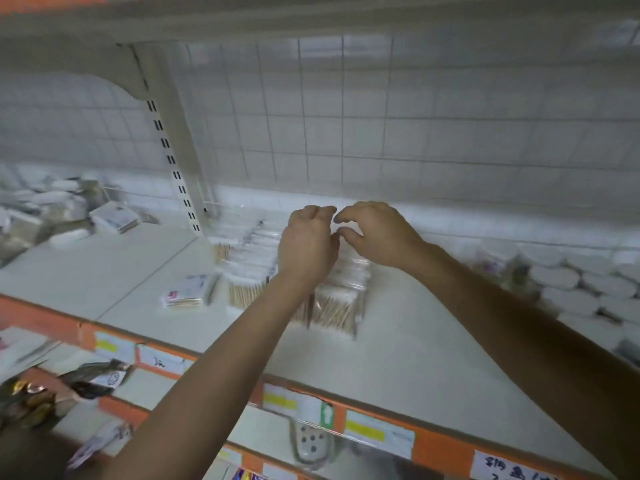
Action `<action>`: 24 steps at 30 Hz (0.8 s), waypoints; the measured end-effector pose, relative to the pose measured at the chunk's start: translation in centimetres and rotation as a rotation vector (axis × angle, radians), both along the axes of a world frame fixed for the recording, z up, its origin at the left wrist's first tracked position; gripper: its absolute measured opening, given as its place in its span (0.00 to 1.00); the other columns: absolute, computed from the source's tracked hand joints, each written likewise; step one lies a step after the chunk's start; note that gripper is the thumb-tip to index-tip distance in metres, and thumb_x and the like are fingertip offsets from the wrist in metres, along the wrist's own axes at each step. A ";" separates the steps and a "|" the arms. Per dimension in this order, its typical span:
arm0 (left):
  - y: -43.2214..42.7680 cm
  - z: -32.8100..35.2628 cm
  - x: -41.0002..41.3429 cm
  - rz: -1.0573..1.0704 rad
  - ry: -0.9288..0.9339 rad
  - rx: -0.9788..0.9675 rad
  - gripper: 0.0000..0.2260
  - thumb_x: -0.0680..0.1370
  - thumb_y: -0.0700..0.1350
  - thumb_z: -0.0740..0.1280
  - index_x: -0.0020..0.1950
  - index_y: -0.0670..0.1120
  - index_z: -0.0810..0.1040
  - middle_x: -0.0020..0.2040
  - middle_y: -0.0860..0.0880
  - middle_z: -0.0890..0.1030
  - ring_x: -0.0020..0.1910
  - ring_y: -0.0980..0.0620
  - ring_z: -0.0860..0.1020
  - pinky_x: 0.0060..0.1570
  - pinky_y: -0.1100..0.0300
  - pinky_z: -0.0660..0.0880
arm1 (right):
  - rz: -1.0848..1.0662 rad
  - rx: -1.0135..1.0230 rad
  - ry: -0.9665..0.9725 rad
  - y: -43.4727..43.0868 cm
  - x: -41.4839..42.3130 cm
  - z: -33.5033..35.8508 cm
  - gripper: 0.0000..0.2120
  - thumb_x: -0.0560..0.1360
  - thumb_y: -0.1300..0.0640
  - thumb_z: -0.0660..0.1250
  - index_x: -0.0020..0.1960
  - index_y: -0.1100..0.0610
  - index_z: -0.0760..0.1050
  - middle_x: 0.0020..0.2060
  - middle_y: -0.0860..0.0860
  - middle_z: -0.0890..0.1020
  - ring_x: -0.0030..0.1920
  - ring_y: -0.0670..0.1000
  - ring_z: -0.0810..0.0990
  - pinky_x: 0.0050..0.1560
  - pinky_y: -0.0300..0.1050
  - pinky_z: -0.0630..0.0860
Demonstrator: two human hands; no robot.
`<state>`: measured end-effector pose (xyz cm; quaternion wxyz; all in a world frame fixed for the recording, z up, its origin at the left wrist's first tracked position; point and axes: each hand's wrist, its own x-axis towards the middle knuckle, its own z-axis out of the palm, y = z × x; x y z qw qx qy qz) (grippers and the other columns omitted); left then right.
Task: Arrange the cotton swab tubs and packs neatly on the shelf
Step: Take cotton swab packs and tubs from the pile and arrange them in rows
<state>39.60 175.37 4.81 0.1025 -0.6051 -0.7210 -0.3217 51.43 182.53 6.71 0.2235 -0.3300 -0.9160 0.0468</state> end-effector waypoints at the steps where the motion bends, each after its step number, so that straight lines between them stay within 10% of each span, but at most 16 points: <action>1: -0.7 -0.1 -1.5 0.009 0.005 -0.005 0.17 0.77 0.42 0.65 0.66 0.43 0.73 0.60 0.43 0.77 0.62 0.43 0.71 0.55 0.54 0.70 | 0.011 -0.007 0.000 -0.7 -1.6 0.0 0.14 0.78 0.53 0.61 0.61 0.53 0.76 0.58 0.49 0.79 0.61 0.53 0.74 0.61 0.51 0.70; 17: -8.9 -4.7 -23.9 0.082 -0.012 -0.258 0.20 0.72 0.36 0.63 0.63 0.46 0.77 0.58 0.42 0.78 0.57 0.40 0.75 0.53 0.55 0.70 | 0.165 -0.130 0.018 -12.2 -23.2 -4.9 0.15 0.73 0.65 0.63 0.58 0.60 0.77 0.55 0.57 0.80 0.57 0.57 0.76 0.58 0.47 0.70; 24: -10.3 -7.2 -28.2 -0.011 -0.195 -0.471 0.19 0.76 0.37 0.59 0.66 0.46 0.74 0.61 0.45 0.79 0.60 0.44 0.75 0.58 0.55 0.70 | 0.052 -0.166 -0.181 -13.3 -25.8 -9.2 0.25 0.75 0.51 0.66 0.69 0.54 0.66 0.66 0.51 0.70 0.67 0.52 0.67 0.66 0.45 0.63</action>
